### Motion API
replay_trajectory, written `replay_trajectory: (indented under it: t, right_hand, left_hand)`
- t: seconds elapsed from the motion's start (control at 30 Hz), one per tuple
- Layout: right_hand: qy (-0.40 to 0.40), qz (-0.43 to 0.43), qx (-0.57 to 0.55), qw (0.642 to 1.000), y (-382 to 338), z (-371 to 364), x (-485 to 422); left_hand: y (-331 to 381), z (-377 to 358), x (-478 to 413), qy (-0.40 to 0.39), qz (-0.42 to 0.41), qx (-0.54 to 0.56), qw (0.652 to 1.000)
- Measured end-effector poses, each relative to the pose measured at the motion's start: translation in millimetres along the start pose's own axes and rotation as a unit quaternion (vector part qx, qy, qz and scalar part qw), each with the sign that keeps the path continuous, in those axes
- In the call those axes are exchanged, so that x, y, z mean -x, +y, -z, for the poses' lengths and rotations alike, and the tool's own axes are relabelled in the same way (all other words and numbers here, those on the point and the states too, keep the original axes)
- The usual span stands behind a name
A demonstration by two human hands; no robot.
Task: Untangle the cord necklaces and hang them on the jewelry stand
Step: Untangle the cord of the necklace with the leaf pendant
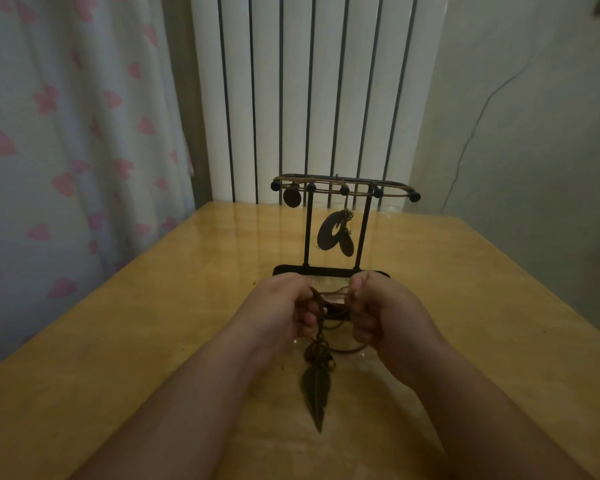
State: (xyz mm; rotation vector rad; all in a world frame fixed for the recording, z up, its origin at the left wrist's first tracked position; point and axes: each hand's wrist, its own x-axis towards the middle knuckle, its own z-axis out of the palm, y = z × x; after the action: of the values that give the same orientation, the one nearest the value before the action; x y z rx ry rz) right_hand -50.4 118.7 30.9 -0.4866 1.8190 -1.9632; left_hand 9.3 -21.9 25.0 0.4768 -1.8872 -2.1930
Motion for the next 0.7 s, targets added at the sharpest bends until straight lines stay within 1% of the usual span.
replay_trajectory:
  t: [0.07, 0.13, 0.2, 0.27, 0.3, 0.33, 0.4, 0.47, 0.53, 0.6, 0.63, 0.7]
  right_hand:
    - [-0.006, 0.033, 0.079, 0.996, 2.2, 1.8, 3.2]
    - [0.005, 0.055, 0.144, 0.988, 3.3, 1.1, 4.5]
    - [0.019, 0.069, 0.174, 0.982, 2.5, -2.7, 5.2]
    - [0.047, 0.059, 0.183, 0.98, 3.1, -3.8, 4.2]
    - [0.06, 0.041, 0.167, 0.983, 2.8, -3.3, 3.2]
    - [0.065, 0.018, 0.126, 0.99, 2.3, -2.0, 1.7]
    - [0.041, -0.02, -0.029, 0.999, 0.9, 1.8, -0.6]
    - [0.002, -0.014, -0.187, 0.982, -0.2, 6.5, -1.7]
    - [-0.034, 0.027, -0.274, 0.961, -0.4, 9.7, -1.4]
    - [-0.056, 0.052, -0.285, 0.955, -1.0, 10.0, 0.3]
    - [-0.058, 0.052, -0.266, 0.961, -1.3, 9.4, 1.0]
    - [-0.038, 0.044, -0.189, 0.98, -1.3, 7.8, 2.4]
  left_hand:
    - [0.7, 0.9, 0.7, -0.004, 0.024, 0.04, 0.999]
    - [-0.2, 2.4, 0.6, -0.014, 0.032, 0.048, 0.998]
    - [-1.0, 2.6, 1.4, -0.022, 0.034, 0.045, 0.998]
    - [-1.4, 2.1, 2.1, -0.028, 0.036, 0.04, 0.998]
    - [-1.7, 2.2, 1.8, -0.03, 0.039, 0.037, 0.998]
    - [-1.8, 2.5, 1.0, -0.029, 0.042, 0.034, 0.998]
    - [-2.6, 3.9, -1.8, -0.017, 0.052, 0.03, 0.998]
    - [-2.0, 3.1, -2.3, 0.009, 0.066, 0.024, 0.998]
    - [-0.9, 0.4, 0.0, 0.04, 0.073, 0.009, 0.996]
    - [-0.5, -2.2, 2.1, 0.069, 0.059, -0.017, 0.996]
    - [-0.9, -2.4, 1.5, 0.081, 0.043, -0.038, 0.995]
    - [-1.1, -1.4, 0.5, 0.095, 0.005, -0.076, 0.993]
